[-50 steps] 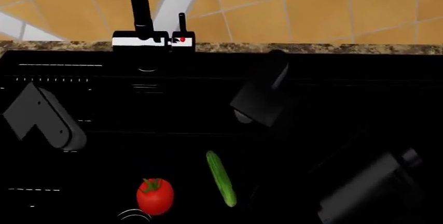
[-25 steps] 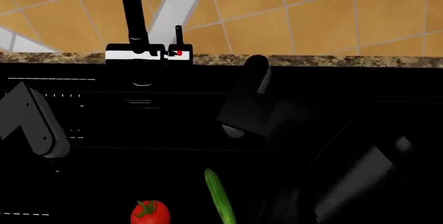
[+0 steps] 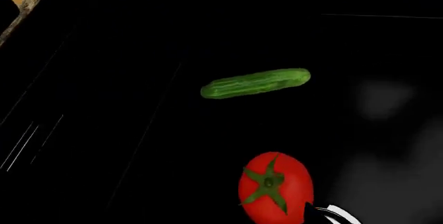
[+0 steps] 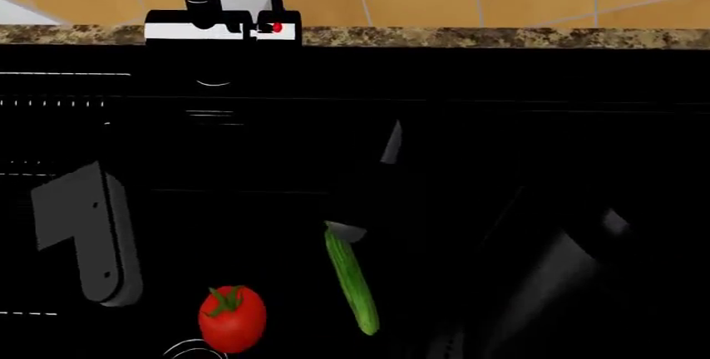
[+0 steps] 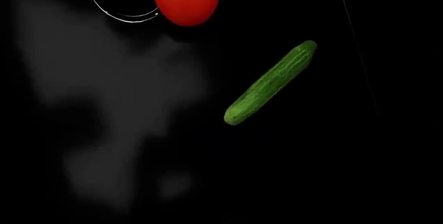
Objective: Pick the vegetables from the sink and place them on the cutting board.
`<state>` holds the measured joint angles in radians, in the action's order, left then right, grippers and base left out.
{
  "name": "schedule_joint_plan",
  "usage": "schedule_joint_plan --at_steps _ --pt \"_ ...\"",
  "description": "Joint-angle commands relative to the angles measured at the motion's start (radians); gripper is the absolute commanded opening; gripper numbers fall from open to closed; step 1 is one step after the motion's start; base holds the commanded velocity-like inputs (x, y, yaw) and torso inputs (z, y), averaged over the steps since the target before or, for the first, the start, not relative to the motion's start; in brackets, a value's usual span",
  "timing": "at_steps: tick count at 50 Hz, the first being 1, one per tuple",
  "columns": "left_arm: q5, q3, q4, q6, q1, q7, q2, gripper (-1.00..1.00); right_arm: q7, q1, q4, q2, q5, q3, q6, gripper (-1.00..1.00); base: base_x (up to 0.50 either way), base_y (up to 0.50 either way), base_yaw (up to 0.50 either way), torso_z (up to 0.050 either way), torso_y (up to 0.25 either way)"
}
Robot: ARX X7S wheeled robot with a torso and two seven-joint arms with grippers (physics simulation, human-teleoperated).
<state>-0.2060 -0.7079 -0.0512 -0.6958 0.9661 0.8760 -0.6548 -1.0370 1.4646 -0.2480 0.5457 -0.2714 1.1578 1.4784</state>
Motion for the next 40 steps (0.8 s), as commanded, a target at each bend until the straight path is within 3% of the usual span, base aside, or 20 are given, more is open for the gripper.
schedule_joint_plan --at_steps 1,11,25,40 --pt "0.076 -0.157 0.070 -0.043 0.118 0.105 0.078 1.00 -0.001 0.033 0.022 -0.045 -0.010 -0.015 0.026 1.00 0.00 0.00 0.00 0.000 0.000" --pt "0.151 -0.320 0.192 -0.036 0.207 0.220 0.129 1.00 -0.001 0.054 0.036 -0.047 -0.017 0.010 0.041 1.00 0.00 0.00 0.00 0.000 0.000" --pt "0.215 -0.398 0.445 0.034 0.246 0.180 0.305 1.00 0.076 0.099 -0.025 -0.023 -0.134 0.006 0.088 1.00 0.00 0.00 0.00 0.000 0.000" --pt "0.255 -0.479 0.552 0.095 0.207 0.167 0.365 1.00 0.120 0.110 -0.011 -0.017 -0.183 0.032 0.065 1.00 0.00 0.00 0.00 0.000 0.000"
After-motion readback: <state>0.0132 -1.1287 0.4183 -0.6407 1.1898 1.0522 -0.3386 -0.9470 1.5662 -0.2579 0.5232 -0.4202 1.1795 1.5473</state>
